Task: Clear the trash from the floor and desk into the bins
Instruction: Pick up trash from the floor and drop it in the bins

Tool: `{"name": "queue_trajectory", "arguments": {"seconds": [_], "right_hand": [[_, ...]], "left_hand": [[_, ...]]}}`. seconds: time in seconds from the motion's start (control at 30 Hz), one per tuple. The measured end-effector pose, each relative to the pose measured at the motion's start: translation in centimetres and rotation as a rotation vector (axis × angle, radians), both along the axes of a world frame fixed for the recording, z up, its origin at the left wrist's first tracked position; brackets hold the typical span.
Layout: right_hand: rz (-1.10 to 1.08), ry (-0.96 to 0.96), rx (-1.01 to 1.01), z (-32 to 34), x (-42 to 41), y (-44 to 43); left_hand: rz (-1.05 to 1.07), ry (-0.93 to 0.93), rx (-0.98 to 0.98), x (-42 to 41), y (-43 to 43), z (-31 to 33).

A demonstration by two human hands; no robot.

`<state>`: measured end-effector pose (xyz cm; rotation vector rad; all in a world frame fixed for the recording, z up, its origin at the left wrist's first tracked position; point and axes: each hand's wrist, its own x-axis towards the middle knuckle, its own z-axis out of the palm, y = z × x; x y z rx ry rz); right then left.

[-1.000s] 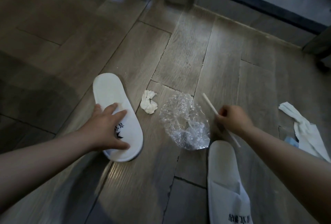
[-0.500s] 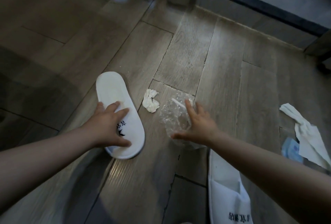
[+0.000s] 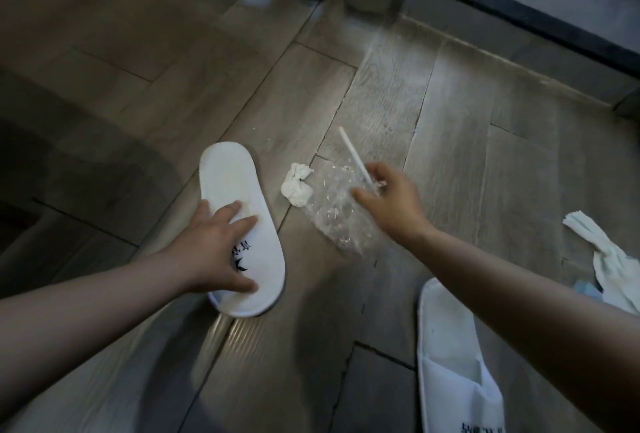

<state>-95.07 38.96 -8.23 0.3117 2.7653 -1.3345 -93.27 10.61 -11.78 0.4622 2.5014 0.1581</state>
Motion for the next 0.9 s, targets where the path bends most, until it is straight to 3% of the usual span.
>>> {"name": "queue_trajectory", "arguments": {"seconds": [0.3, 0.4, 0.53, 0.73, 0.8, 0.9], "right_hand": [[-0.04, 0.215, -0.13, 3.8, -4.4, -3.1], [0.042, 0.143, -0.007, 2.0, -5.1, -5.0], [0.249, -0.101, 0.176, -1.5, -5.0, -7.2], [0.47, -0.115, 0.587, -5.0, -4.5, -9.2], [0.464, -0.04, 0.611, -5.3, -4.7, -8.9], [0.39, 0.004, 0.474, -4.9, -4.8, -7.5]], "left_hand": [[0.001, 0.0, 0.023, 0.4, -2.2, -0.4], [0.009, 0.011, 0.037, 0.4, -2.5, -0.7], [0.036, 0.021, 0.04, 0.7, -3.1, -0.8], [0.02, 0.063, 0.022, 1.0, -3.7, -0.9], [0.025, 0.068, 0.019, 1.0, -3.6, -0.9], [0.033, 0.057, 0.016, 1.0, -3.4, -0.8]]}}
